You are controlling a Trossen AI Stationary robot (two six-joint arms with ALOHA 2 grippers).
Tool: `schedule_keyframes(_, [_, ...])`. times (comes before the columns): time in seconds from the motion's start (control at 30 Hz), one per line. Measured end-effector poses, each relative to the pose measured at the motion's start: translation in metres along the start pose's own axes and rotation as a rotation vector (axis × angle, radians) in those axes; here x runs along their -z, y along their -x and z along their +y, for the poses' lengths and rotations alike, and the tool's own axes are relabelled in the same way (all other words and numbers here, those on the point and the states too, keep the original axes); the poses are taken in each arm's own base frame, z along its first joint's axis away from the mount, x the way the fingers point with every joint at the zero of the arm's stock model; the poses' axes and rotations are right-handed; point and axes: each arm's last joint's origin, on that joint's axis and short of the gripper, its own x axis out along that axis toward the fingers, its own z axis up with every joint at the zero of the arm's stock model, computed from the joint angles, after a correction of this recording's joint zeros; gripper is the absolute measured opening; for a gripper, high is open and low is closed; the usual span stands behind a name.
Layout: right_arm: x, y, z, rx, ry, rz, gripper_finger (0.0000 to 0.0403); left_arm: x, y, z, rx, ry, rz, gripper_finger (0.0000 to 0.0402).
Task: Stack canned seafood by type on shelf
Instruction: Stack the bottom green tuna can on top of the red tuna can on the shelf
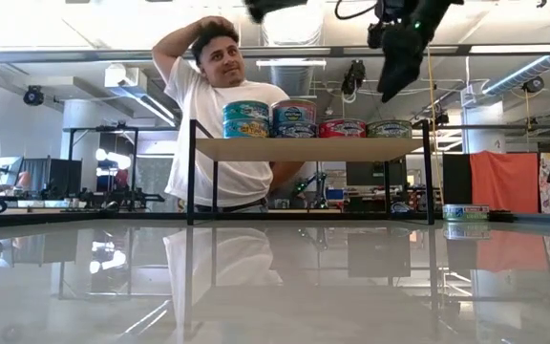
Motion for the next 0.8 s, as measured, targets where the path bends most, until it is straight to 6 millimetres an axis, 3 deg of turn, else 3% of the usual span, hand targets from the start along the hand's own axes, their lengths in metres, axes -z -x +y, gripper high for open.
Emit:
schedule_keyframes(0.3, [0.000, 0.007, 0.021, -0.025, -0.032, 0.024, 0.0295, 0.048, 0.077, -0.051, 0.010, 0.039, -0.016, 0.0000])
schedule_keyframes(0.47, [0.006, 0.018, 0.067, -0.198, -0.038, 0.098, 0.0272, 0.069, 0.114, -0.079, 0.030, 0.088, -0.038, 0.0000])
schedule_keyframes(0.63, [0.021, 0.030, 0.121, -0.268, -0.133, 0.270, 0.0257, 0.092, 0.137, -0.102, 0.097, 0.164, -0.050, 0.0000])
schedule_keyframes(0.8, [0.051, 0.029, 0.165, -0.153, -0.265, 0.509, 0.0252, 0.114, 0.145, -0.125, 0.126, 0.210, -0.014, 0.0000])
